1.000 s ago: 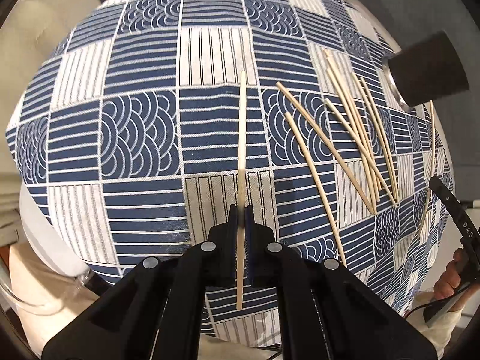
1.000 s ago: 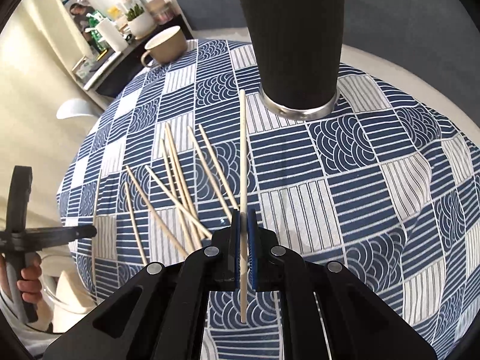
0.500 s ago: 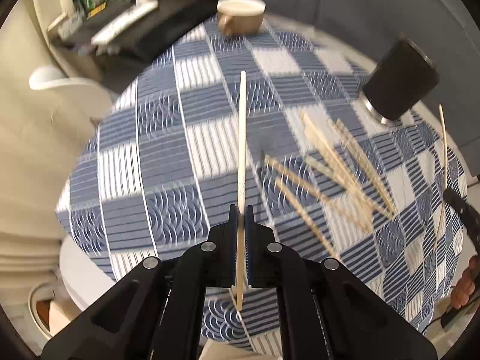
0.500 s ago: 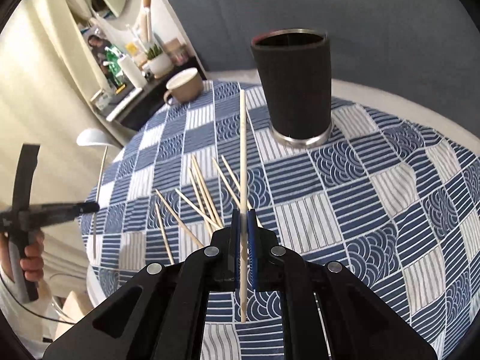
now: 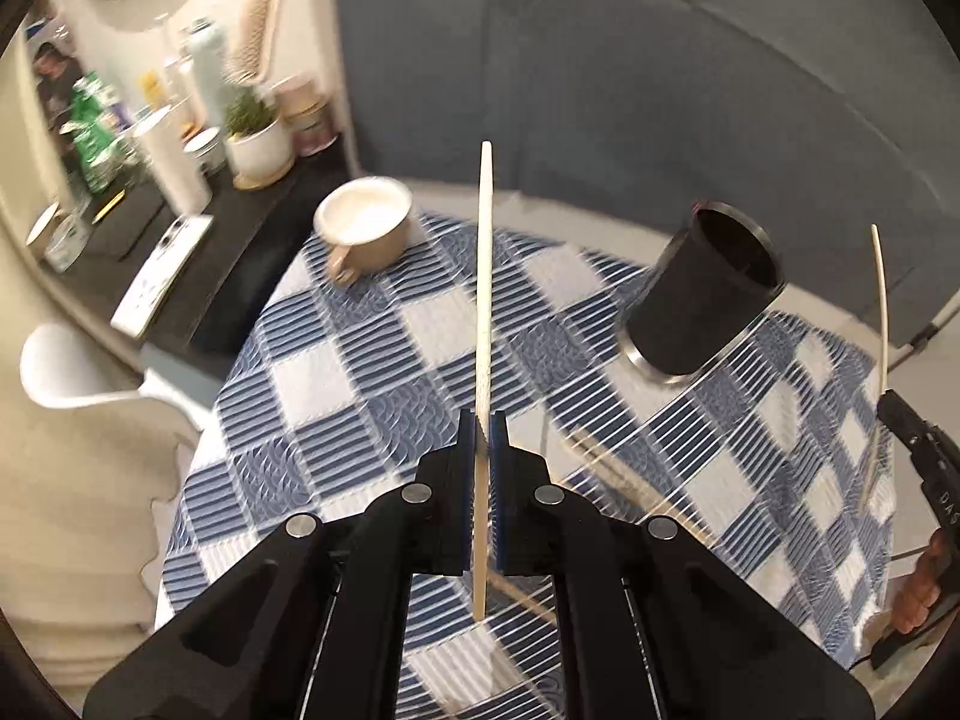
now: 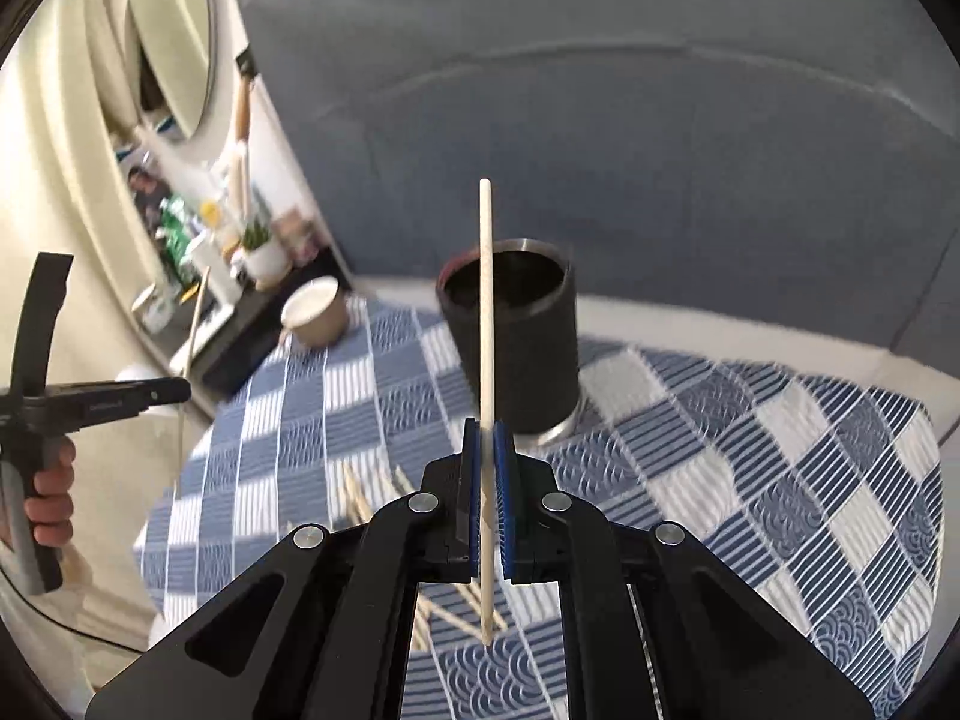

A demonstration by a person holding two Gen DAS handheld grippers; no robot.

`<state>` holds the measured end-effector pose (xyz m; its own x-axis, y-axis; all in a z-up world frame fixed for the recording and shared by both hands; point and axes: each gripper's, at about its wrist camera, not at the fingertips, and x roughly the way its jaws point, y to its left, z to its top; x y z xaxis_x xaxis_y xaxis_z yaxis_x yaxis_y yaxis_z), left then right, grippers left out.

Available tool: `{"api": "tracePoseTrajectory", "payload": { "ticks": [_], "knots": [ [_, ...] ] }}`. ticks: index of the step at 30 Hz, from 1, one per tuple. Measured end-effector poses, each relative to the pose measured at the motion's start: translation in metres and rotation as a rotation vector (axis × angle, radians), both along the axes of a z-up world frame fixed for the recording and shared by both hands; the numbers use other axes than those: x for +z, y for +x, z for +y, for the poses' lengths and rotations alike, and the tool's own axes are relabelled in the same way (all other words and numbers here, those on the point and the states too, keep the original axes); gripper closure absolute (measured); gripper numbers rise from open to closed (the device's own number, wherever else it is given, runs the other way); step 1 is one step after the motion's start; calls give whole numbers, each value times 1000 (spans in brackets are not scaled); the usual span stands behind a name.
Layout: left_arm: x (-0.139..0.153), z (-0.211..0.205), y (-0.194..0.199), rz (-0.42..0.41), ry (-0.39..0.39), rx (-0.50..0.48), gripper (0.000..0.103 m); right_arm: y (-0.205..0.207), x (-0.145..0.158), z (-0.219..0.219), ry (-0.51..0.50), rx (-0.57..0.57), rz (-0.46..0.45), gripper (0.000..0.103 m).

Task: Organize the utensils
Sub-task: 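Lower the skewer into the black cup and open the right gripper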

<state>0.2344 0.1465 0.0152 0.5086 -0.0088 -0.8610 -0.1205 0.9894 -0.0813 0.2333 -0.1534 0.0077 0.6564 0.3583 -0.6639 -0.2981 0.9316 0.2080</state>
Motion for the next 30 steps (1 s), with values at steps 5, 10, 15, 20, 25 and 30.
{"api": "tracePoseTrajectory", "payload": {
  "ticks": [5, 10, 15, 20, 25, 30],
  "knots": [
    [25, -13, 37, -53, -53, -80, 98, 16, 21, 0, 12, -66, -44, 98],
    [47, -37, 74, -101, -70, -170, 98, 34, 36, 7, -5, -97, -74, 98],
    [59, -55, 112, -99, -120, -239, 98, 53, 46, 13, 9, -138, -127, 98],
    [64, -75, 145, -124, -130, -331, 98, 74, 50, 19, 22, -157, -168, 98],
    [57, -94, 172, -137, -163, -411, 98, 98, 41, 17, 69, -196, -170, 98],
    [43, -109, 198, -162, -213, -490, 98, 119, 27, 11, 144, -228, -161, 98]
  ]
}}
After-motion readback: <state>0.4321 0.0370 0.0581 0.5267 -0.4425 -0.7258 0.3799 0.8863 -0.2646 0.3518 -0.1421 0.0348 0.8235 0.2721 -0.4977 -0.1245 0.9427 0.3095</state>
